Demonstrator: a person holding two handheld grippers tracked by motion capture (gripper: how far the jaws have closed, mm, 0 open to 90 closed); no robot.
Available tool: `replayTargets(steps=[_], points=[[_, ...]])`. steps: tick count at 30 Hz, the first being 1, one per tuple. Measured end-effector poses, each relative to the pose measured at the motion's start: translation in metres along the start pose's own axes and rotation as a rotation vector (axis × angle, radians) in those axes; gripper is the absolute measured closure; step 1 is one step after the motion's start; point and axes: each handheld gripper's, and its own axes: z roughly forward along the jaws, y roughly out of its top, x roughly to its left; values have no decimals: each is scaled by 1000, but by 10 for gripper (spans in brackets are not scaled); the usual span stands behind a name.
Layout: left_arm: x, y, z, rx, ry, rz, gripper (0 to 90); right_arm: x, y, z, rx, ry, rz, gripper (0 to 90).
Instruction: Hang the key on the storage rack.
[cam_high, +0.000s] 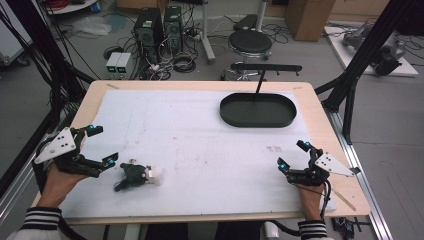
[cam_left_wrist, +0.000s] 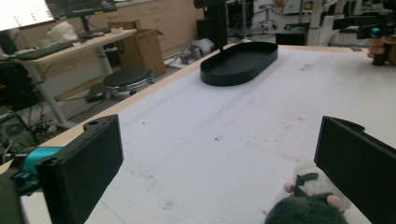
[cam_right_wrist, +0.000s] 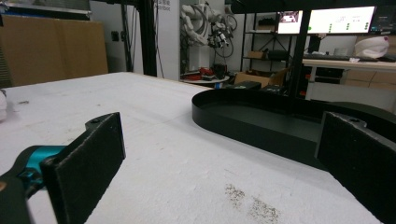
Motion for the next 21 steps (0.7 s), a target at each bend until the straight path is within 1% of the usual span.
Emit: replayTargets(steps=[5, 6, 7, 8, 9, 10, 11, 12, 13, 14, 15, 16, 17, 18, 19, 20, 21], points=[[4, 10, 5, 89, -66, 52, 18, 0, 0, 0, 0, 0, 2, 6], [4, 10, 5, 89, -66, 52, 17, 0, 0, 0, 0, 0, 0, 6], [4, 12, 7, 104, -80, 58, 17, 0, 0, 0, 0, 0, 0, 6], [5, 16, 10, 130, -117, 64, 17, 0, 0, 0, 0, 0, 1, 6], [5, 16, 10, 130, -117, 64, 17, 0, 0, 0, 0, 0, 2, 6], [4, 20, 13, 169, -147, 83, 17, 0, 0, 0, -1, 0, 1, 6], [4, 20, 13, 169, -147, 83, 17, 0, 0, 0, -1, 0, 1, 6], [4, 24, 17, 216, -175, 97, 18, 0, 0, 0, -1, 0, 3, 6], [4, 24, 17, 216, -175, 97, 17, 0, 0, 0, -1, 0, 2, 6], [2, 27, 21, 249, -199, 98, 17, 0, 0, 0, -1, 0, 2, 6], [2, 27, 21, 249, -199, 98, 17, 0, 0, 0, -1, 0, 1, 6], [1, 29, 25, 281, -214, 126, 18, 0, 0, 0, -1, 0, 1, 6], [1, 29, 25, 281, -214, 126, 17, 0, 0, 0, -1, 0, 1, 6], [1, 30, 28, 309, -229, 140, 17, 0, 0, 0, 0, 1, 2, 6], [1, 30, 28, 309, -229, 140, 17, 0, 0, 0, 0, 1, 1, 6], [0, 30, 32, 337, -239, 140, 18, 0, 0, 0, -1, 1, 1, 6], [0, 30, 32, 337, -239, 140, 17, 0, 0, 0, -1, 0, 2, 5]])
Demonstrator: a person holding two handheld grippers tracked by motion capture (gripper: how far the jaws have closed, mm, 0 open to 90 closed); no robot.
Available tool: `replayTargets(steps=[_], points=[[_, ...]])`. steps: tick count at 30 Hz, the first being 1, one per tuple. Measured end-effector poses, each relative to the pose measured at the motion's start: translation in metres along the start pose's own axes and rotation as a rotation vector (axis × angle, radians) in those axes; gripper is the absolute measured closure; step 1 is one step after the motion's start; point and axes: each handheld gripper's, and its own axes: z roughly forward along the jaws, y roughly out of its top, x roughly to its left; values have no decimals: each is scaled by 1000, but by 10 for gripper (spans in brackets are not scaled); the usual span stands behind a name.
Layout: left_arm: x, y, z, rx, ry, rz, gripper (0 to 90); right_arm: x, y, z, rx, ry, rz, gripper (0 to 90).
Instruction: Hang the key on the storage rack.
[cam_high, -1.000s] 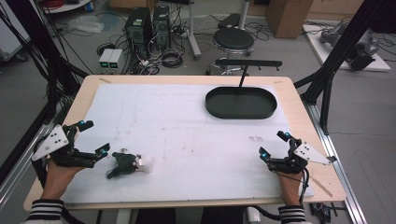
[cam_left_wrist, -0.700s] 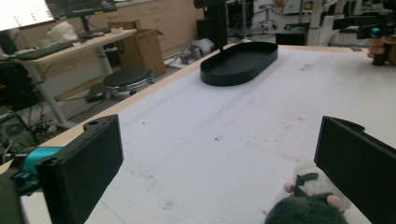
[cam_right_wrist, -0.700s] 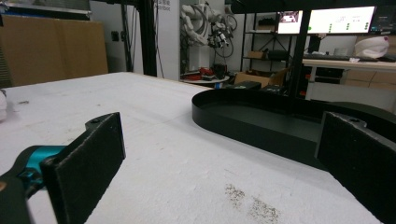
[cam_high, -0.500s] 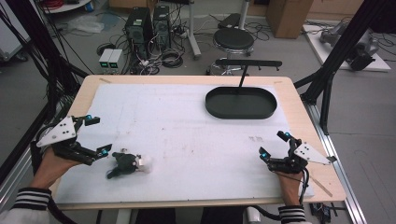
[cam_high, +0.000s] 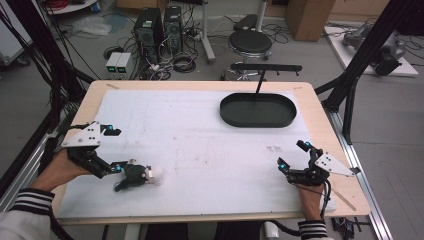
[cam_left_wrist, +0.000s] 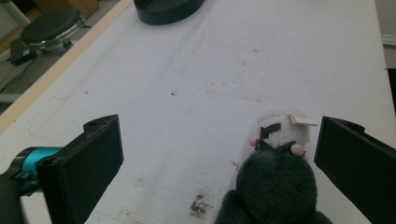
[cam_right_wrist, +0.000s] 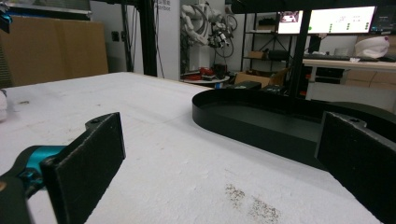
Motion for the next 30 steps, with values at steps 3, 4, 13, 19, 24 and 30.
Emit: replayTargets(steps=[3, 4, 13, 19, 24, 30], points=[[1, 2, 5, 43, -29, -2, 17, 0, 0, 0, 0, 0, -1, 6], [1, 3, 6, 63, -39, -1, 17, 0, 0, 0, -2, -1, -1, 6], [3, 7, 22, 192, -114, 27, 18, 0, 0, 0, -3, 0, -1, 5], [1, 5, 34, 254, -165, 49, 18, 0, 0, 0, -2, 0, 3, 6], [1, 1, 44, 319, -195, 56, 18, 0, 0, 0, -2, -1, 1, 6], [-2, 0, 53, 363, -217, 76, 18, 0, 0, 0, -1, -2, 2, 6]])
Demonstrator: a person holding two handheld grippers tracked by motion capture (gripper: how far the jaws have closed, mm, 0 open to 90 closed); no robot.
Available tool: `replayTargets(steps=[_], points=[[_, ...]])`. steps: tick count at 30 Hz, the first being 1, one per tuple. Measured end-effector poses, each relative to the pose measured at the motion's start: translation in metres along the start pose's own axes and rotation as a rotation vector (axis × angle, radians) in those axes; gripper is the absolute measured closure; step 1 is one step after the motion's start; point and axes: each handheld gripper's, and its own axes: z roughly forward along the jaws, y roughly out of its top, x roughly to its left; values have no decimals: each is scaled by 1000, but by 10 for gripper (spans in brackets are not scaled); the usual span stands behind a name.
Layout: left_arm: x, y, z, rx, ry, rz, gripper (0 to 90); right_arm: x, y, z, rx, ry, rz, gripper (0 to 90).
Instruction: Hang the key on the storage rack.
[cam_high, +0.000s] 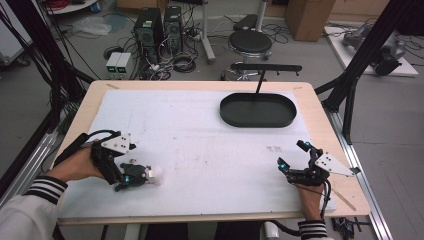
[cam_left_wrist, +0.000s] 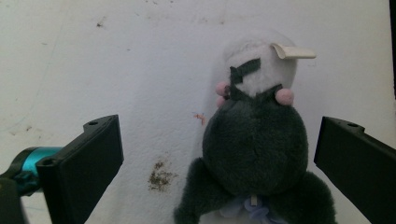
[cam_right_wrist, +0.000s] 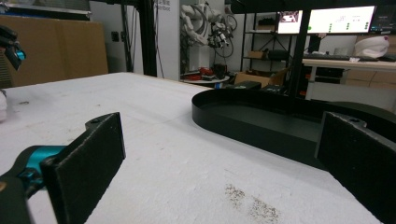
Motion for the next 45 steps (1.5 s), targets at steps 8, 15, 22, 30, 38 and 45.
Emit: replayTargets(steps=[8, 15, 22, 30, 38, 45], points=[[-1, 1, 10, 66, -23, 10, 18, 0, 0, 0, 0, -1, -1, 6], [-3, 3, 21, 130, -33, 25, 18, 0, 0, 0, 0, 0, 0, 6], [-5, 3, 21, 145, -40, 10, 18, 0, 0, 0, -1, 0, 1, 6], [-5, 3, 15, 117, -39, -3, 18, 0, 0, 0, 0, 0, 0, 6], [-7, 3, 9, 102, -28, -5, 18, 0, 0, 0, 0, -1, -1, 6], [-9, 4, 10, 124, -44, -3, 18, 0, 0, 0, 0, -1, -1, 5]])
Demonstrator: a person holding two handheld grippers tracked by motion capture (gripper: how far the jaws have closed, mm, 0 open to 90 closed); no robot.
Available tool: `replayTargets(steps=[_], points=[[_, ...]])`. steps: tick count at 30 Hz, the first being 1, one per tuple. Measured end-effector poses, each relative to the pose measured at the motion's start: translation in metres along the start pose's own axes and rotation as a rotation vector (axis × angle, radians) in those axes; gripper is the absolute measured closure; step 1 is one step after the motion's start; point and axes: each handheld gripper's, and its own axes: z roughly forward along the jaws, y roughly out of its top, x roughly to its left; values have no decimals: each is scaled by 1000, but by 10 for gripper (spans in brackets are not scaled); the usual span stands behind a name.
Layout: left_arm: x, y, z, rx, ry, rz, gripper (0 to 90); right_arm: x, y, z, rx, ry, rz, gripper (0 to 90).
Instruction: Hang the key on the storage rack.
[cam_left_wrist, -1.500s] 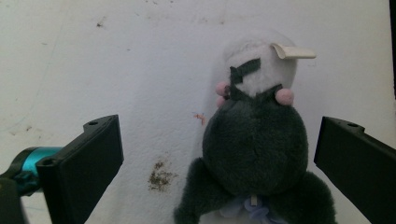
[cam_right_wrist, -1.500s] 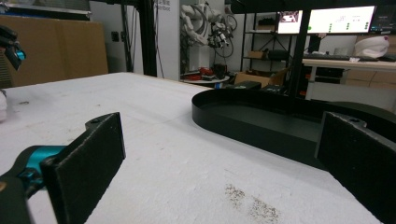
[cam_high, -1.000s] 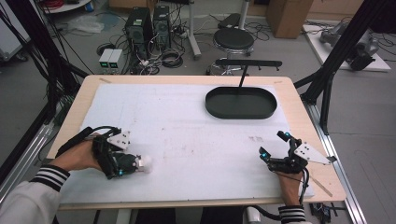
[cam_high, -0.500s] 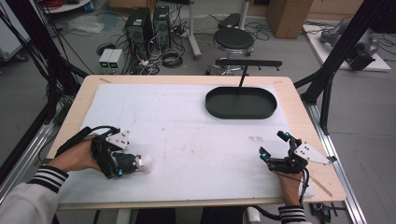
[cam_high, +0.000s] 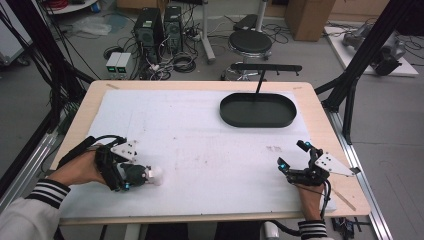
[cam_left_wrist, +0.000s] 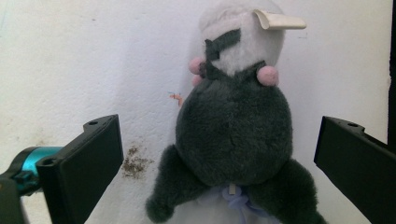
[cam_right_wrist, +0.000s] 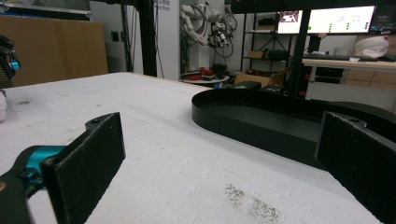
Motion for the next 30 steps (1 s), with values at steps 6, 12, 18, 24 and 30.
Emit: replayTargets(steps=[6, 12, 18, 24, 30], points=[[-1, -1, 4, 4, -9, -4, 18, 0, 0, 0, 0, 1, 2, 6], [-3, -3, 10, 10, -14, -12, 18, 0, 0, 0, -1, 1, 2, 6], [-5, -6, 16, 12, -21, -18, 18, 0, 0, 0, -1, 1, 2, 6], [-5, -7, 22, 30, -36, -20, 18, 0, 0, 0, 1, 1, 2, 6], [-4, -7, 24, 38, -29, -25, 18, 0, 0, 0, 1, 1, 2, 6]])
